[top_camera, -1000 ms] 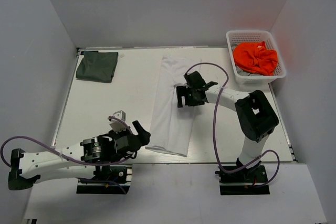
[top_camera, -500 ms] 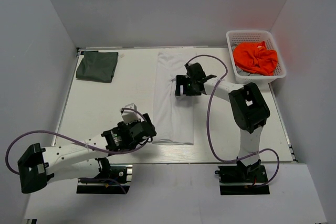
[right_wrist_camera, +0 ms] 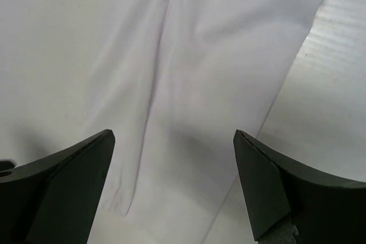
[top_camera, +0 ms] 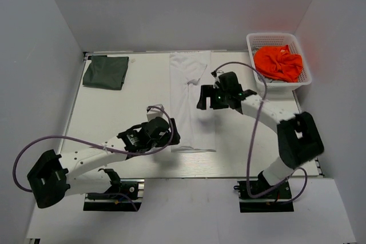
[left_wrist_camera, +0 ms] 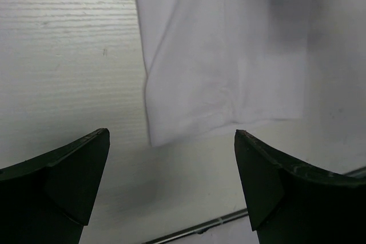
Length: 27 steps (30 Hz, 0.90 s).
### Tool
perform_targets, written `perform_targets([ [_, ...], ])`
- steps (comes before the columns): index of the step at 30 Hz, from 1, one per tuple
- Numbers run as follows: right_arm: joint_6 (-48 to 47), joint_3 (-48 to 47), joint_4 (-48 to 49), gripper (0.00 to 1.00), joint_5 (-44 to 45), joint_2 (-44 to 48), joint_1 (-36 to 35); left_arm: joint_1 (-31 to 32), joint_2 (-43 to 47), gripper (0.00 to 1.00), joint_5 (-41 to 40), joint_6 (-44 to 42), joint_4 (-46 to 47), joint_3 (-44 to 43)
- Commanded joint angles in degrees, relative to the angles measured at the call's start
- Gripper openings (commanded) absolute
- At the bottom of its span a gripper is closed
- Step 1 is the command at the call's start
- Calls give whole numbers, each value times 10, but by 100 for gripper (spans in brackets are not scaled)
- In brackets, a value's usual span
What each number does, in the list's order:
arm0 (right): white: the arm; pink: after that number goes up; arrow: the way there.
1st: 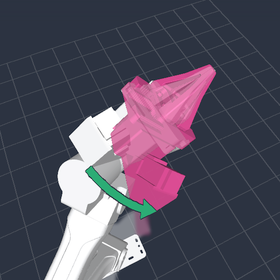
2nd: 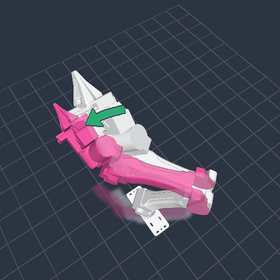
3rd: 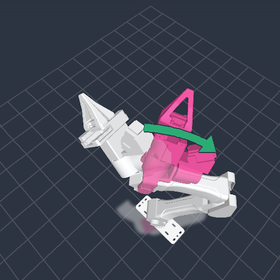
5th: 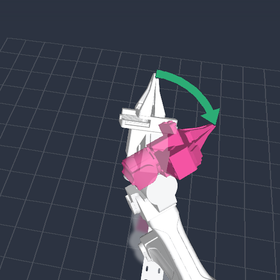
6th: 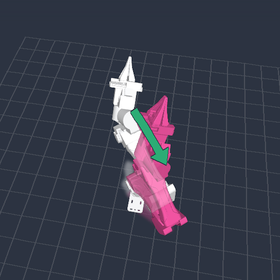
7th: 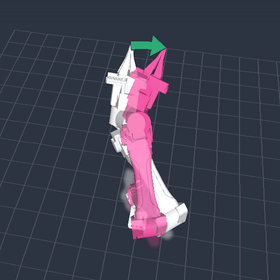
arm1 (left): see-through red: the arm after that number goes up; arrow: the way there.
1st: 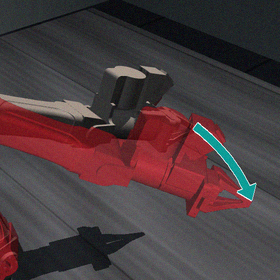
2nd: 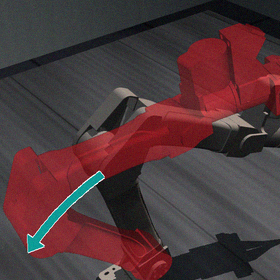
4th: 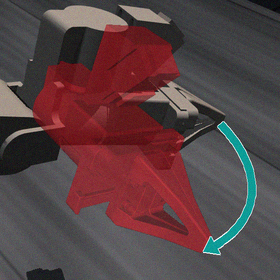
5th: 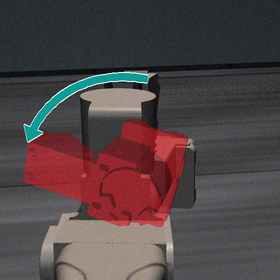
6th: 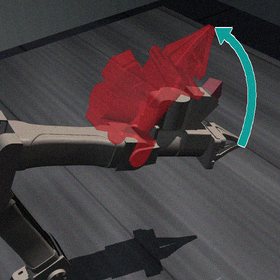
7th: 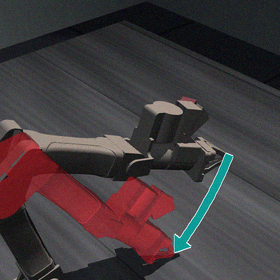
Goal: Fold and stack the t-shirts
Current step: Grab the bottom of the folded rectangular tshirt with both arms
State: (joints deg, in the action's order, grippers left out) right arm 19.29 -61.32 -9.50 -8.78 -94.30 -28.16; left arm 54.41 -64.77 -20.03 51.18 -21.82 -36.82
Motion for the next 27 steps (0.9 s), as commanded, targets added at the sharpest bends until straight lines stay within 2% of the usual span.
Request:
perform_targets([
  [1,38,72,29,90,-35,107,-4,-4,20,100,68,-18,13,25],
  [2,64,127,32,90,-27,119,-4,3,10,100,80,-13,19,25],
  [9,100,260,-11,90,-41,259,-15,10,-20,100,95,17,23,52],
  [13,124,321,-19,90,-77,290,-27,4,-9,100,90,29,78,90],
  [17,155,363,12,90,-106,297,-37,4,-39,100,82,34,96,90],
  [20,166,374,20,90,-108,290,-44,-1,-58,94,82,34,109,90],
  [21,167,375,25,90,-108,287,-48,-1,-67,89,76,34,117,90],
  [23,174,380,36,86,-99,282,-51,-1,-75,82,76,34,122,90],
  [24,175,379,36,81,-95,269,-52,-1,-83,78,71,34,122,90],
  [25,177,369,29,79,-87,262,-54,-1,-83,68,71,34,122,90],
  [27,175,365,25,73,-86,244,-59,-1,-89,59,71,39,117,90],
])
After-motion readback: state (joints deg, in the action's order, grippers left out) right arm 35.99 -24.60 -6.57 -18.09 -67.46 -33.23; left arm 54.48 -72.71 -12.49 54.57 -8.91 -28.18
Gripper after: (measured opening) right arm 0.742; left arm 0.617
